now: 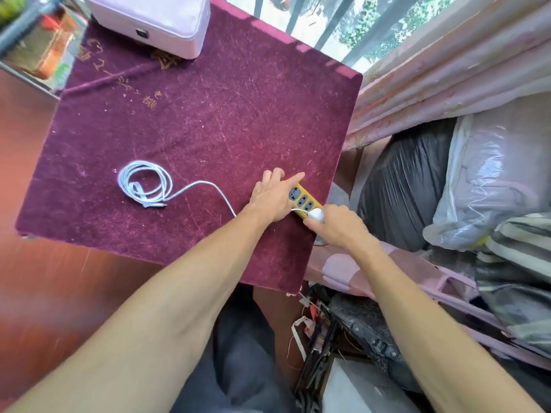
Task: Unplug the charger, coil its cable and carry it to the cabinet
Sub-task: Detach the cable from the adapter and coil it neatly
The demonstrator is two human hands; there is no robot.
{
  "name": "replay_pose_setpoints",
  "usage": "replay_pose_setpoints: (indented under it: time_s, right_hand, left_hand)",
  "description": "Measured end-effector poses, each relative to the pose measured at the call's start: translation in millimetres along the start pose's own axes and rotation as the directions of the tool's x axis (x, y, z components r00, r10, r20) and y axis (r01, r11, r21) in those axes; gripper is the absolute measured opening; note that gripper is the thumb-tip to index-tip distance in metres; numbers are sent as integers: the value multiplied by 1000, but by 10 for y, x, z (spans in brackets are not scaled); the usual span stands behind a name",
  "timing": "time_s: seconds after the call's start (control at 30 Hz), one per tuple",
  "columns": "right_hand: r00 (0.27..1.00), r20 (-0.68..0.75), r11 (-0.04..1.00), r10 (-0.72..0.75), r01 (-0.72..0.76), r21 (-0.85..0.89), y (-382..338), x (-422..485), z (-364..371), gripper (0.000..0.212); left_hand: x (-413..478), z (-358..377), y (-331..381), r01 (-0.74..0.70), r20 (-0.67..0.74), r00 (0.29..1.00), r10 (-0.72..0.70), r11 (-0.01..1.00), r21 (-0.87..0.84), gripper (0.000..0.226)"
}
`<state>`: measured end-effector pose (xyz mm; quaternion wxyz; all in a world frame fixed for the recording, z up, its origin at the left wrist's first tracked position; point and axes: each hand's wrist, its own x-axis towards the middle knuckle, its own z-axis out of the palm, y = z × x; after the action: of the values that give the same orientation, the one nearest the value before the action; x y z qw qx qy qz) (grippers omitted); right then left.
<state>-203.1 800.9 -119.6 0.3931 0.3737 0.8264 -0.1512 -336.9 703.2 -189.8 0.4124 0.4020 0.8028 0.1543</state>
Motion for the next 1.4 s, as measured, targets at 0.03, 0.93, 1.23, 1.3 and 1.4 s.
replay_pose_setpoints:
  time_s: [0.03,0.93,1.23,1.3,1.4]
  right_hand:
    - [1000,0,974,15,-15,224,21,-173,21,43]
    - [771,-590,541,-242,611,577,-823,-3083,-635,35]
    - [769,-541,457,-341,639,619,-763,-3126,-741,27]
    - [772,-545,400,-327,636,660,-784,-3133,-723,31]
    - [768,-557,293,-316,637,713,-817,-3149,-710,36]
  left_hand:
    - [-146,-78,73,4,-40,999,-6,998,-62,65]
    - [-3483,-1588,928,-78,-111,988,-108,270,-960,50]
    - [-3506,-1749,961,-157,-186,981,-46,366,-917,51]
    - [-3515,-1752,951,-164,-191,981,-32,381,-910,43]
    - [-3529,-1748,942,-185,-208,978,-9,420,-889,30]
